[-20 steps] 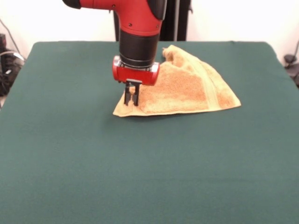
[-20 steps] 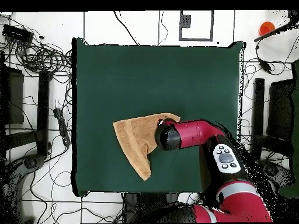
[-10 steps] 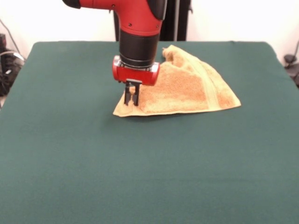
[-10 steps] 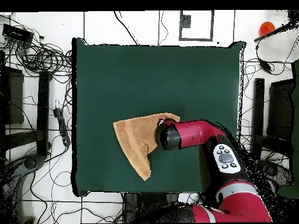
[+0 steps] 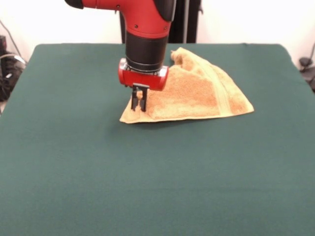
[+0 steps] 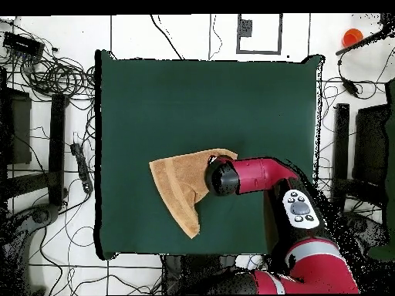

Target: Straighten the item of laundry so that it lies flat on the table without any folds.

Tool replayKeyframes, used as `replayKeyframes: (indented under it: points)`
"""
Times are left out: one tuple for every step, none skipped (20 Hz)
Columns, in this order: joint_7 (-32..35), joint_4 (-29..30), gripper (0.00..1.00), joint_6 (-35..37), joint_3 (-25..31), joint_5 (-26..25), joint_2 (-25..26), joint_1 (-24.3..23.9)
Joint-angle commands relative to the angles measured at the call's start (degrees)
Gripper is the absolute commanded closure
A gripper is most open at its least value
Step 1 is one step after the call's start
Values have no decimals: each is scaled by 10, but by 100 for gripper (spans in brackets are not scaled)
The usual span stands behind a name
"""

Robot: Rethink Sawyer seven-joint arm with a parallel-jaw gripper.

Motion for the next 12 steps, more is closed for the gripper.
replayKeyframes:
  points:
    - [21, -43, 100, 76, 28, 42, 16, 16]
    - [25, -45, 100, 81, 27, 47, 17, 16]
    - [27, -50, 100, 83, 29, 52, 18, 15]
    - [28, -55, 100, 86, 29, 55, 18, 15]
    - [36, -56, 100, 89, 27, 60, 19, 17]
    - [43, -56, 100, 91, 24, 66, 19, 18]
    - [47, -59, 100, 98, 22, 71, 20, 19]
    - [50, -61, 100, 103, 18, 74, 20, 20]
    - [55, -61, 100, 101, 15, 78, 18, 20]
    - [60, -62, 100, 101, 12, 82, 19, 21]
    - [59, -60, 100, 98, 14, 83, 17, 20]
    - [56, -60, 100, 97, 15, 84, 17, 18]
